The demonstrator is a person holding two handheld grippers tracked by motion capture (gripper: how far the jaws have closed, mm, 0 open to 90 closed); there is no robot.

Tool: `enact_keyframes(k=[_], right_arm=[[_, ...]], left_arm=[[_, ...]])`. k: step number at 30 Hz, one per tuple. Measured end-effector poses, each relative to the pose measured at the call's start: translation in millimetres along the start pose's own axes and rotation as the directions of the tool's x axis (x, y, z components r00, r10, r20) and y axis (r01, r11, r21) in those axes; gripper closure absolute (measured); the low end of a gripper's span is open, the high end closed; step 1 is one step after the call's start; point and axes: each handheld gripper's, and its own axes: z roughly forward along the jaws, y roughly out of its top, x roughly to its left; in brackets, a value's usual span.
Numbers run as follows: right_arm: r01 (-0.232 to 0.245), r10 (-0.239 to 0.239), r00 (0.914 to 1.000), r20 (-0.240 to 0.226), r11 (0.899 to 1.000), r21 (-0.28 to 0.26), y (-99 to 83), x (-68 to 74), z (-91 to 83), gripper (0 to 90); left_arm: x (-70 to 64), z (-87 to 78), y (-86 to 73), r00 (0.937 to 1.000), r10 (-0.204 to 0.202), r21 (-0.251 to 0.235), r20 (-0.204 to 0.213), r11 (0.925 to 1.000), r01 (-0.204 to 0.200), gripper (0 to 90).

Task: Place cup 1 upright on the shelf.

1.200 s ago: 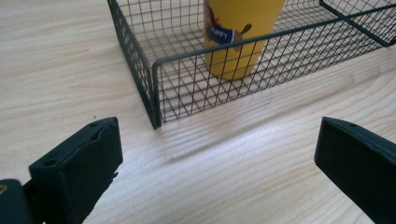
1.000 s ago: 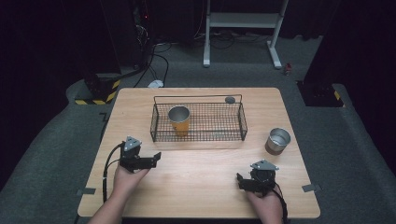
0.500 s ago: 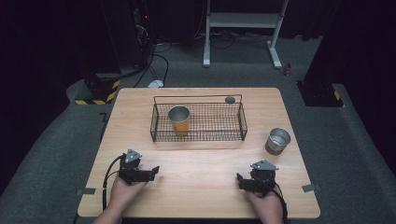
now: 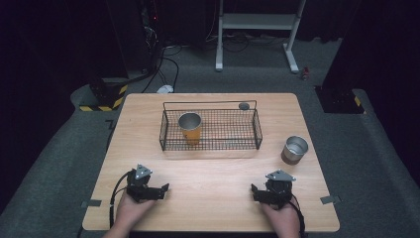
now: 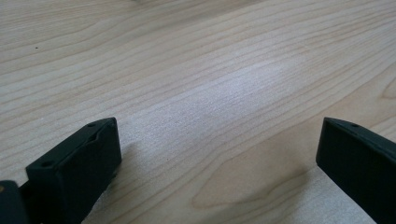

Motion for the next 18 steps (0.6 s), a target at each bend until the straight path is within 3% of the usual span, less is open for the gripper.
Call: enact_keyframes(k=[8,18], right_arm=[[0.005,-0.005,1.0,-0.004,1.0,0.003,0.1,-0.4,-0.1,9.9],[-0.004,0.004,1.0,-0.005,1.0,-0.007,-0.2,-1.6,-0.7,12.2]], left_arm=[[-6.2,2.0,-1.3,0.9975,0.07,0.009,-0.006,0.9975,-0.07,0.0],[-6.8,1.4,-4.0,0.9985,0.049,-0.009,-0.023,0.9987,-0.049,0.1]])
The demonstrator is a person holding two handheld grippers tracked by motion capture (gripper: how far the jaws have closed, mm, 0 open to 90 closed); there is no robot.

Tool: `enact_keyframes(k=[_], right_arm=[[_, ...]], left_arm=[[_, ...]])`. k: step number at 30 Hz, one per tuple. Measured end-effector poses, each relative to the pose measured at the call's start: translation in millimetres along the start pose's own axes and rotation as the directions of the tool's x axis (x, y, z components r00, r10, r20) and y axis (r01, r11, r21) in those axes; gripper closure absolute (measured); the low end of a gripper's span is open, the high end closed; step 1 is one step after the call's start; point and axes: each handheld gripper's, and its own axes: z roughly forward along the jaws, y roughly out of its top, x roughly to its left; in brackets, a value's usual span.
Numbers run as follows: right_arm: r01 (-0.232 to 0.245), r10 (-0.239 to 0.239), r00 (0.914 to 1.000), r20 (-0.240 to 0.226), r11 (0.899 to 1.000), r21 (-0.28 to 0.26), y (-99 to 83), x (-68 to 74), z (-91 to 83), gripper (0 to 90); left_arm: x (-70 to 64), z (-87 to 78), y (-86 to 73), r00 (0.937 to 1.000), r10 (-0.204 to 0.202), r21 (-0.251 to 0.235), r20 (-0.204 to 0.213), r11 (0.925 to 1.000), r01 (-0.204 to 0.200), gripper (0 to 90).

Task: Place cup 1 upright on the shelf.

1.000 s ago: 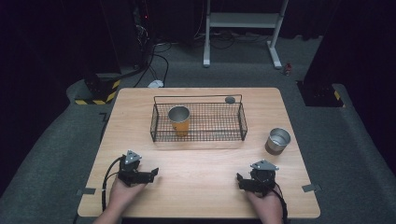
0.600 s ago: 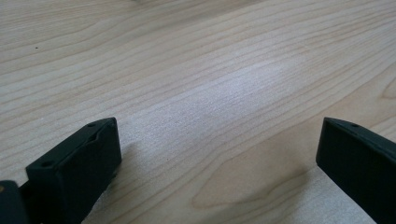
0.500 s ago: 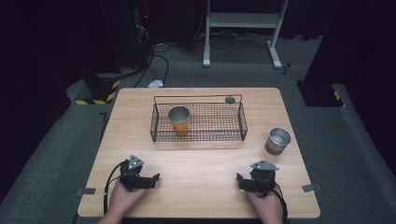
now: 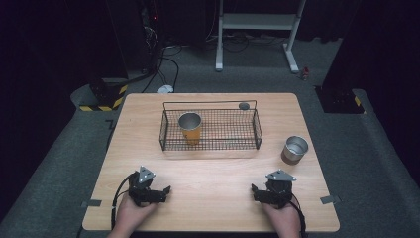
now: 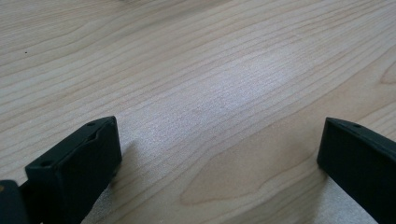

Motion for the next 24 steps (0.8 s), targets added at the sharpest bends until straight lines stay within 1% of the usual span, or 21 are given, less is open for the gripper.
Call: enact_keyframes(k=[1,4,8,13,14,16,17,21,22,23,24], right_arm=[[-0.004,0.004,1.0,-0.002,1.0,0.001,0.1,-0.5,-0.5,12.5],[-0.01,0.01,0.9999,-0.004,1.0,0.001,1.1,-1.3,-1.7,12.6],[0.014,-0.014,0.9999,0.004,1.0,-0.019,2.4,-0.7,-5.6,12.7],[0.019,-0.018,0.9998,0.008,0.999,-0.038,1.7,-3.1,-10.0,12.4],[0.014,-0.014,0.9999,0.007,0.999,-0.04,1.5,-4.1,-10.7,12.5],[0.026,-0.026,0.9996,0.015,0.999,-0.046,1.8,-5.6,-12.0,12.6],[0.023,-0.022,0.9996,0.02,0.999,-0.048,2.0,-6.3,-13.2,12.5],[0.008,-0.006,0.9995,0.032,0.998,-0.063,2.4,-10.1,-17.2,11.9],[0.015,-0.013,0.9993,0.035,0.998,-0.069,2.5,-11.8,-17.9,11.8],[0.003,0.0,0.9994,0.036,0.998,-0.07,2.5,-12.3,-18.7,11.7],[0.006,-0.003,0.9993,0.039,0.997,-0.072,2.5,-13.5,-19.1,11.5]], left_arm=[[-0.2,0.1,-0.1,1.0,-0.006,-0.001,-0.002,1.0,0.006,0.2],[0.1,-0.1,0.1,1.0,-0.003,0.001,-0.001,1.0,0.003,0.4],[0.2,0.3,1.3,1.0,-0.006,0.009,-0.002,0.9999,0.006,0.4],[0.8,0.9,1.3,1.0,0.003,0.001,0.0,1.0,-0.003,0.7],[1.2,1.2,1.5,1.0,0.001,0.0,-0.002,1.0,-0.001,0.7],[1.3,1.5,1.8,1.0,-0.002,-0.002,-0.008,1.0,0.002,1.0],[1.4,1.3,1.8,1.0,0.004,-0.002,-0.006,1.0,-0.004,1.3],[1.6,1.6,1.9,1.0,0.002,-0.003,-0.004,1.0,-0.002,1.6],[1.6,1.7,1.8,1.0,0.001,-0.003,-0.004,1.0,-0.001,1.5],[1.8,1.5,1.8,1.0,0.003,-0.001,-0.004,1.0,-0.003,1.5],[1.7,1.5,1.8,1.0,0.003,-0.001,-0.004,1.0,-0.003,1.5]])
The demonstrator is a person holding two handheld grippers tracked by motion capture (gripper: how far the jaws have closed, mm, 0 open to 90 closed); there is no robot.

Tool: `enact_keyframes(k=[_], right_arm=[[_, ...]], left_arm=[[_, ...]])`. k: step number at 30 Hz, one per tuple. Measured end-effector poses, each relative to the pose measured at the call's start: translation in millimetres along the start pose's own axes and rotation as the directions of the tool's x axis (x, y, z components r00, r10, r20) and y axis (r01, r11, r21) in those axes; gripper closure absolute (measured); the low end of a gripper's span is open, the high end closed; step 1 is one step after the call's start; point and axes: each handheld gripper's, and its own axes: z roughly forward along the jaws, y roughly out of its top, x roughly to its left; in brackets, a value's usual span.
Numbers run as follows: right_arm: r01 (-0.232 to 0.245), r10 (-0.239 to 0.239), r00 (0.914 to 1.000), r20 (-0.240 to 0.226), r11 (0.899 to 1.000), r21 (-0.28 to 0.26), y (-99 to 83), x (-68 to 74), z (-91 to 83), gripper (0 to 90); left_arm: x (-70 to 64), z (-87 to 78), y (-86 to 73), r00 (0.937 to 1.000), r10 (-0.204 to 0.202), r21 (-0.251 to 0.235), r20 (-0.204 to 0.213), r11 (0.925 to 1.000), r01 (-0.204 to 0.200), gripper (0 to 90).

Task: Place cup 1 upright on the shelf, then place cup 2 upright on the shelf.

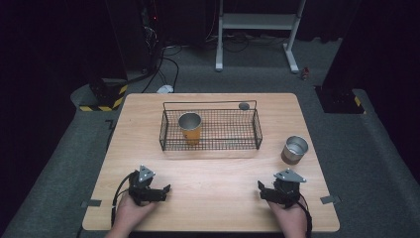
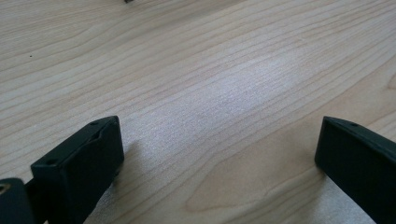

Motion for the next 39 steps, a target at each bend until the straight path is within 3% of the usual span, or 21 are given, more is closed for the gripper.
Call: enact_keyframes(k=[19,26,39], right_arm=[[-0.007,0.008,0.9999,0.013,0.999,-0.038,1.6,-17.7,-3.3,11.3],[-0.046,0.048,0.9987,0.019,0.998,-0.052,0.0,-27.4,-8.5,11.7],[-0.072,0.076,0.9952,0.061,0.995,-0.067,-1.6,-44.7,-13.5,10.6]], left_arm=[[0.8,0.8,0.4,0.9999,-0.011,0.001,-0.005,0.9999,0.011,0.3],[0.8,0.8,0.3,0.9999,-0.011,0.001,-0.004,0.9999,0.011,0.3],[1.1,0.5,0.0,0.9999,-0.012,0.001,0.002,0.9999,0.012,0.4]])
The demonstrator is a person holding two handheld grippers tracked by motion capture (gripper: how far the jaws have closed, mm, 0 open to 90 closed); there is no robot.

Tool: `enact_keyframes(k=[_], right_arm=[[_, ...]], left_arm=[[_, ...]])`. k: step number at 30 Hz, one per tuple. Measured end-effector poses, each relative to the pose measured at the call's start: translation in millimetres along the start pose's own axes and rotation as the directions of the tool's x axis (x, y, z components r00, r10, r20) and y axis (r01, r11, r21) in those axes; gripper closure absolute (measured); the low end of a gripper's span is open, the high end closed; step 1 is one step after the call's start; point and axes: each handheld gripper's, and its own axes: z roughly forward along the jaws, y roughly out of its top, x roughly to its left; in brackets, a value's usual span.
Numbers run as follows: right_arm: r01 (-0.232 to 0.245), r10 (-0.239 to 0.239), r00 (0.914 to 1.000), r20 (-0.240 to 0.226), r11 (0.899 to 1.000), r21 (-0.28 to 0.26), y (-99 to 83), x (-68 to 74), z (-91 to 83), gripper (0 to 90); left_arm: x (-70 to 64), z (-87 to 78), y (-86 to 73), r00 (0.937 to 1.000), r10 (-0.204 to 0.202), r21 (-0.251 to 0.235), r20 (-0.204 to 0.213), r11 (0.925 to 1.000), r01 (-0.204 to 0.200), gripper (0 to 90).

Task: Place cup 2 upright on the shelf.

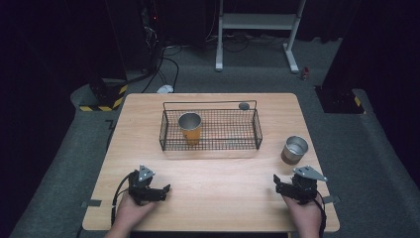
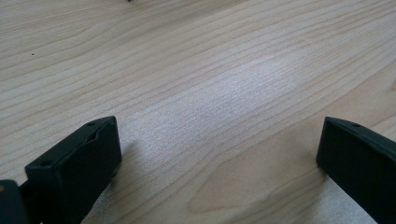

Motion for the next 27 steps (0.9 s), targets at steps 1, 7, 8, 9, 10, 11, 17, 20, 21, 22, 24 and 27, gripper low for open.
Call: enact_keyframes(k=[1,7,8,9,10,11,17,20,21,22,24,27], right_arm=[[0.0,0.0,1.0,0.003,1.0,-0.003,0.1,-0.9,-0.6,10.6],[0.017,-0.017,0.9996,0.023,1.0,-0.01,2.5,-5.1,-2.3,10.4],[0.017,-0.016,0.9995,0.026,1.0,-0.012,2.9,-5.9,-2.4,10.4],[0.01,-0.009,0.9996,0.027,1.0,-0.013,3.3,-7.1,-2.6,10.4],[0.006,-0.005,0.9995,0.03,1.0,-0.015,4.2,-8.9,-3.2,10.4],[0.007,-0.006,0.9994,0.034,1.0,-0.02,4.8,-10.5,-3.9,10.4],[-0.007,0.008,0.9991,0.043,1.0,-0.03,6.3,-20.9,-5.5,10.1],[-0.006,0.008,0.9988,0.047,0.999,-0.04,9.3,-24.8,-5.1,10.1],[-0.008,0.01,0.9987,0.05,0.999,-0.037,10.3,-26.2,-4.5,10.1],[-0.012,0.014,0.9985,0.054,0.999,-0.037,10.6,-27.0,-4.1,10.1],[-0.025,0.027,0.9983,0.053,0.999,-0.038,12.0,-29.6,-2.9,10.1],[-0.03,0.032,0.998,0.055,0.999,-0.034,14.4,-32.9,-0.7,10.3]], left_arm=[[-0.1,-0.2,-0.2,1.0,-0.002,0.0,-0.001,1.0,0.002,0.4],[0.0,-0.7,-0.7,1.0,0.001,0.0,0.0,1.0,-0.001,0.4],[0.2,-0.7,-0.7,1.0,0.002,0.0,0.001,1.0,-0.002,0.4],[0.2,-0.6,-0.7,1.0,0.002,-0.001,0.003,1.0,-0.002,0.4],[0.1,-0.4,-0.6,1.0,0.004,-0.001,0.005,1.0,-0.004,0.3],[0.2,-0.3,-0.6,1.0,0.006,-0.001,0.006,1.0,-0.006,0.2],[-0.6,0.5,0.2,0.9999,0.01,-0.002,0.01,1.0,-0.01,0.2],[-0.7,0.8,0.5,0.9999,0.009,-0.002,0.01,1.0,-0.009,0.1],[-0.8,0.9,0.5,0.9999,0.009,-0.002,0.009,1.0,-0.009,0.1],[-0.8,1.0,0.6,0.9999,0.009,-0.002,0.009,1.0,-0.009,0.2],[-0.8,1.0,0.6,0.9999,0.009,-0.002,0.009,1.0,-0.009,0.2],[-0.8,1.0,0.6,0.9999,0.01,-0.002,0.009,0.9999,-0.01,0.1]])
